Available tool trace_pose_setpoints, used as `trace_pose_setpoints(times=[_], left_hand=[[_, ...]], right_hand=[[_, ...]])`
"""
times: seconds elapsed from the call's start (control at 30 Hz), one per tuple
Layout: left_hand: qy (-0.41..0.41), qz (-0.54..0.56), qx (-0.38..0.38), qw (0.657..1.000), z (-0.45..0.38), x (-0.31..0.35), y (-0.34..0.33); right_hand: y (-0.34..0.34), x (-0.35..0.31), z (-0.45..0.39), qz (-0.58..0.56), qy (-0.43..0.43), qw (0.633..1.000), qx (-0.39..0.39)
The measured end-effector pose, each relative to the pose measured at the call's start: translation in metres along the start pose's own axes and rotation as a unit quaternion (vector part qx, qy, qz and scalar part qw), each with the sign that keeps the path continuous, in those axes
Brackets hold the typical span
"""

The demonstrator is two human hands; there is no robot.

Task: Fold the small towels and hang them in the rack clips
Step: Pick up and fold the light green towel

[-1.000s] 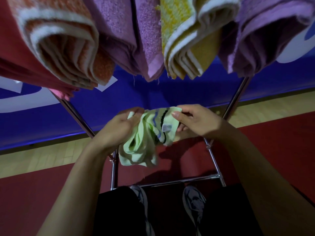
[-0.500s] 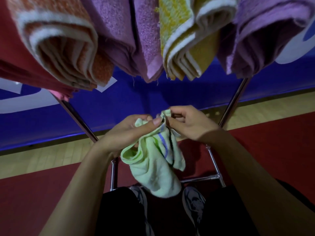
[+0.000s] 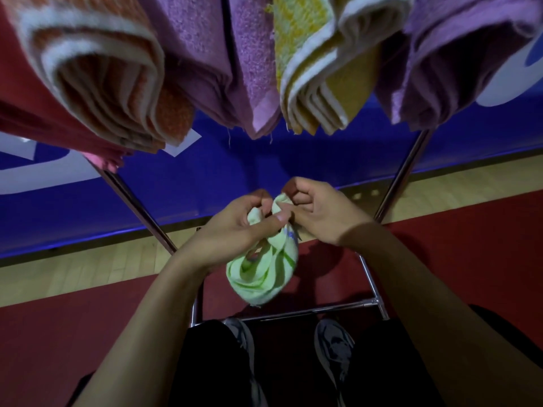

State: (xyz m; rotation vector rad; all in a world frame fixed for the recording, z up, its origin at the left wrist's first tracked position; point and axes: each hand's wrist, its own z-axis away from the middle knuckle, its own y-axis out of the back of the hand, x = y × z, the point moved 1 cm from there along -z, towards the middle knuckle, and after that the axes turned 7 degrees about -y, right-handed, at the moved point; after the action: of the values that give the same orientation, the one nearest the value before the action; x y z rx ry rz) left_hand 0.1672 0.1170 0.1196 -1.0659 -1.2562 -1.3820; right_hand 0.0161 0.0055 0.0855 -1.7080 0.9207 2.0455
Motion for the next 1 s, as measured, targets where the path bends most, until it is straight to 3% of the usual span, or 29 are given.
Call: trace_pose_setpoints(times=[0.27, 0.47, 0.67, 1.0], left_hand=[[-0.025, -0.013, 0.037, 0.999, -0.005, -0.002, 0.005], [-0.044, -0.047, 0.069, 0.995, -0.008, -0.003, 0.004], [-0.076, -0.036, 0.089, 0.993, -0.005, -0.003, 0.008], [-0.098, -0.054, 0.071, 0.991, -0.005, -0.001, 0.002]], right_hand=[[0.005, -0.004, 0.004, 0.051, 0.002, 0.998, 0.042], [0.009, -0.01, 0.009, 0.066, 0.007, 0.997, 0.031], [0.019, -0.01, 0.009, 0.042, 0.021, 0.999, 0.001], [0.012, -0.006, 0.002, -0.044, 0.013, 0.998, 0.041]])
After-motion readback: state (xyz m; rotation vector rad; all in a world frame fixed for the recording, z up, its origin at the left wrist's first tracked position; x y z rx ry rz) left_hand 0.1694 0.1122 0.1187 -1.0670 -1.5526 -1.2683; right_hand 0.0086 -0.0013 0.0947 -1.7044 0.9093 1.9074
